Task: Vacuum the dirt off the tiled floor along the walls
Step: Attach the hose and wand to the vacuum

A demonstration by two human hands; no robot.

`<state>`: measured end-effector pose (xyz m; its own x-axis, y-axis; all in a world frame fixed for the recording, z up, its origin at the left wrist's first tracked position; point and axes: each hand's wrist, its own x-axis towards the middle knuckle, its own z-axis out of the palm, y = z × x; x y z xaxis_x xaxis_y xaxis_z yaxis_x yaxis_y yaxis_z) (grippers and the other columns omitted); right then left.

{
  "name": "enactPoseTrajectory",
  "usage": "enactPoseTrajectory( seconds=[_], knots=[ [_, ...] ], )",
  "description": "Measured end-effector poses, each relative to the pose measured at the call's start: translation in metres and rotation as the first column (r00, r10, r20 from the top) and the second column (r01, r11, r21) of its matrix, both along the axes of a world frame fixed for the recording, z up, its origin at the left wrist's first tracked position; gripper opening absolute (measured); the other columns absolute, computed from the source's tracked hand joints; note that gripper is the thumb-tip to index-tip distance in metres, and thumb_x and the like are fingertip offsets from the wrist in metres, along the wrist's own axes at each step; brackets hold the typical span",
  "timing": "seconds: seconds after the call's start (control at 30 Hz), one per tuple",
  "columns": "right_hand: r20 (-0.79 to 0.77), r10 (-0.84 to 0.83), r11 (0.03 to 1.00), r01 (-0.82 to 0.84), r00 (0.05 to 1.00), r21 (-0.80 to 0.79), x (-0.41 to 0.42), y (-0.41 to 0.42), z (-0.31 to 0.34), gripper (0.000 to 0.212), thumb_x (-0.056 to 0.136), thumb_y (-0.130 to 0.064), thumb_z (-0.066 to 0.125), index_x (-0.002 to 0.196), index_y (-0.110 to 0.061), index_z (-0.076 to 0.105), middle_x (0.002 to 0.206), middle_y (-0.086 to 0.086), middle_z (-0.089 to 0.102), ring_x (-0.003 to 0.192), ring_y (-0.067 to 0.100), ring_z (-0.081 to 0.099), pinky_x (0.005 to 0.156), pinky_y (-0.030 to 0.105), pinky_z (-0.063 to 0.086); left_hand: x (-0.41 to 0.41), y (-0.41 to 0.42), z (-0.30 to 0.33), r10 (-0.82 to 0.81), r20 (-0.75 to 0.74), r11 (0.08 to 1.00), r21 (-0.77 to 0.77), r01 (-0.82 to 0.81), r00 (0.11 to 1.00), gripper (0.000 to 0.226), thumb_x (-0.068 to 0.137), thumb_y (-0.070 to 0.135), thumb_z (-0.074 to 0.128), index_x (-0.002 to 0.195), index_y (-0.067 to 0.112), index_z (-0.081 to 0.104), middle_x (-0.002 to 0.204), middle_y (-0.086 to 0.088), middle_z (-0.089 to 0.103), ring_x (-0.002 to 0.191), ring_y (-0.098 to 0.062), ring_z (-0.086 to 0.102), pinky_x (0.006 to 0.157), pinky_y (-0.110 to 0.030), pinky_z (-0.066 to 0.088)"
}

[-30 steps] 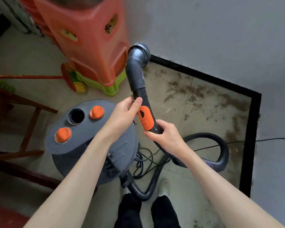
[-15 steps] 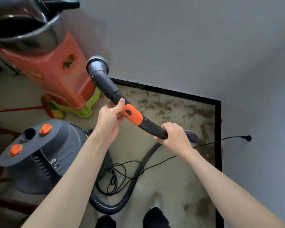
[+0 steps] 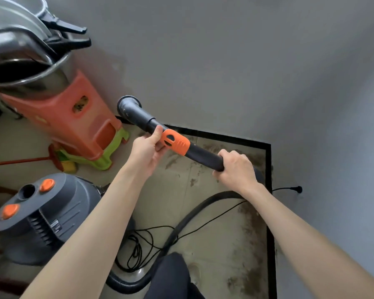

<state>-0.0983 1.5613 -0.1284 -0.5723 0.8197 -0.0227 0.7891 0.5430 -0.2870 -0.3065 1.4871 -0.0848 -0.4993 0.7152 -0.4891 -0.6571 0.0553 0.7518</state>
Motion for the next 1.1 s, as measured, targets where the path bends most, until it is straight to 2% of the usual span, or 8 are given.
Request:
enactPoseTrajectory(
  seconds=[0.1,0.27,0.37,0.5,0.7,0.8,0.97,1.1],
  knots=[
    [0.061,0.007,1.0,-0.007,0.998,-0.005,0.002,0.011,0.013,0.029,0.084,-0.033,0.062,0.107,-0.017,0.058,0.099,0.007,0.065,0.092,0.03,0.061,0.071,0.029,0.032,0.001,0.011,0.004,0.021,0.042,1.0,-0.021,-0.02,0.999,0.017,0.095,0.015,0.054,0.092,-0.001,0.059,0.077,-0.009,0.072,0.068,-0.016,0.071,0.061,-0.027,0.058],
    [0.096,0.029,0.995,-0.019,0.995,-0.102,-0.005,0.015,0.006,0.025,0.085,-0.032,0.059,0.105,-0.017,0.055,0.101,0.007,0.068,0.093,0.029,0.063,0.073,0.031,0.038,-0.004,0.025,-0.006,0.013,0.077,0.999,-0.031,-0.01,0.997,0.018,0.096,0.014,0.053,0.089,-0.001,0.06,0.069,-0.007,0.072,0.064,-0.015,0.071,0.058,-0.026,0.057],
    [0.107,0.057,0.977,-0.033,0.993,-0.209,-0.012,0.019,-0.01,0.02,0.086,-0.031,0.06,0.097,-0.021,0.048,0.1,0.005,0.068,0.09,0.026,0.064,0.075,0.03,0.046,-0.012,0.035,-0.021,0.0,0.113,0.999,-0.051,0.006,0.994,0.019,0.097,0.015,0.051,0.091,-0.001,0.059,0.076,-0.011,0.071,0.07,-0.018,0.07,0.062,-0.029,0.058],
    [0.136,0.063,0.963,-0.025,0.989,-0.267,-0.027,0.04,-0.032,0.022,0.087,-0.035,0.061,0.098,-0.021,0.05,0.099,0.003,0.068,0.089,0.024,0.065,0.081,0.035,0.053,-0.029,0.058,-0.044,-0.042,0.122,0.996,-0.075,0.051,0.992,0.02,0.099,0.016,0.048,0.095,-0.002,0.057,0.087,-0.014,0.067,0.078,-0.02,0.067,0.071,-0.031,0.058],
    [0.224,0.035,0.945,0.041,0.974,-0.325,-0.076,0.087,-0.055,0.021,0.087,-0.036,0.06,0.096,-0.024,0.045,0.099,0.002,0.068,0.089,0.025,0.064,0.081,0.034,0.053,-0.079,0.106,-0.077,-0.084,0.166,0.986,-0.13,0.107,0.983,0.02,0.1,0.015,0.047,0.098,-0.002,0.056,0.089,-0.014,0.067,0.072,-0.018,0.07,0.059,-0.027,0.057],
    [0.269,0.026,0.931,0.075,0.963,-0.358,-0.114,0.116,-0.063,0.023,0.086,-0.036,0.06,0.101,-0.02,0.052,0.1,0.003,0.069,0.09,0.026,0.065,0.083,0.036,0.053,-0.117,0.137,-0.091,-0.088,0.183,0.975,-0.187,0.122,0.979,0.019,0.1,0.015,0.047,0.101,-0.002,0.055,0.092,-0.014,0.067,0.074,-0.018,0.07,0.058,-0.026,0.057],
    [0.211,-0.067,0.888,0.154,0.975,-0.432,-0.167,0.154,-0.082,0.027,0.084,-0.035,0.063,0.103,-0.017,0.056,0.099,0.003,0.067,0.091,0.026,0.063,0.084,0.039,0.054,-0.168,0.194,-0.106,-0.133,0.101,0.967,-0.207,0.151,0.986,0.024,0.1,0.017,0.047,0.114,-0.002,0.052,0.092,-0.011,0.067,0.074,-0.016,0.069,0.057,-0.025,0.056],
    [0.13,-0.141,0.837,0.188,0.981,-0.513,-0.187,0.168,-0.089,0.024,0.081,-0.032,0.067,0.098,-0.018,0.058,0.092,0.001,0.066,0.086,0.025,0.063,0.078,0.037,0.055,-0.186,0.219,-0.112,-0.134,0.045,0.965,-0.22,0.141,0.99,0.02,0.099,0.021,0.05,0.106,0.002,0.053,0.096,-0.009,0.066,0.081,-0.016,0.068,0.062,-0.026,0.056]
  ],
)
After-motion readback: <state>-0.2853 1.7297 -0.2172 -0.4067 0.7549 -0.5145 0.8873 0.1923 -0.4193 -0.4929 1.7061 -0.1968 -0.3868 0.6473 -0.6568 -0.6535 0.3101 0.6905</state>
